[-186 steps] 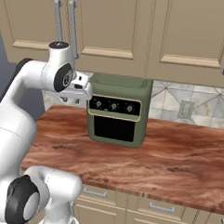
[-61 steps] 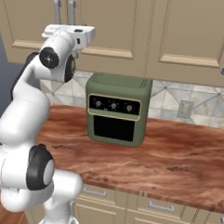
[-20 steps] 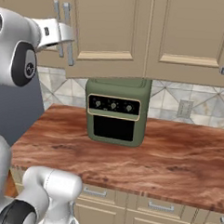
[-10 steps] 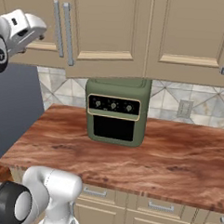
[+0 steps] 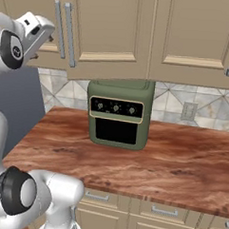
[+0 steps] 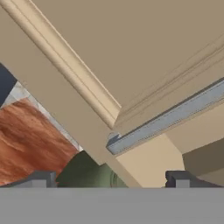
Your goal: The dining table condiment station is running low on mayonnaise. Refill the condiment station by opening the cabinet and taking the mayonnaise from the cabinet and placing it on the dining table.
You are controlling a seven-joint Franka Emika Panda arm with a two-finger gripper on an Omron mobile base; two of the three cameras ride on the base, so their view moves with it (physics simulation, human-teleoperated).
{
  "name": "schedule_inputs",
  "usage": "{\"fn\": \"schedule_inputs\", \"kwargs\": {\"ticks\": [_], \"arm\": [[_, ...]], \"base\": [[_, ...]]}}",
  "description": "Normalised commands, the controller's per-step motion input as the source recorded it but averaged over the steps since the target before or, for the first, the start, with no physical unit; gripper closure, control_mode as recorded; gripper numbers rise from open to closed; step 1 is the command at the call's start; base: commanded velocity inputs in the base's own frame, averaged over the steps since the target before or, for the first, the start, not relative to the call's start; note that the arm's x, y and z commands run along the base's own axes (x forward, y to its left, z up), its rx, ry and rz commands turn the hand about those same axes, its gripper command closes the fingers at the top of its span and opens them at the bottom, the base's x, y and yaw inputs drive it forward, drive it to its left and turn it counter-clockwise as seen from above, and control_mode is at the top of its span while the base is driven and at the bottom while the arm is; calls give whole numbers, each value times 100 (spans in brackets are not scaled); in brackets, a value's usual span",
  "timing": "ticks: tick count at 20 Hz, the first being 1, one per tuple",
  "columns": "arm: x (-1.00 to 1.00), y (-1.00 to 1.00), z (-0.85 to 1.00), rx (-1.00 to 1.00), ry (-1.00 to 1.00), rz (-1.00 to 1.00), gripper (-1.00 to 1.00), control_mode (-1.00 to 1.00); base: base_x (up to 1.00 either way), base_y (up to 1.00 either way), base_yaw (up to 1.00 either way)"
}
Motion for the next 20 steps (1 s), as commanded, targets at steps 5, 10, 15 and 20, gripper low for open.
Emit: {"fn": "schedule_inputs", "kwargs": {"ticks": [5,10,15,20], "arm": [[26,0,-4,-17,5,1,-100,-100],[20,3,-12,-18,5,0,-100,-100],[10,0,-4,-11,4,0,-100,-100],[2,-11,0,-4,2,0,-100,-100]], "base": [[0,0,0],[0,0,0],[0,0,0],[0,0,0]]}}
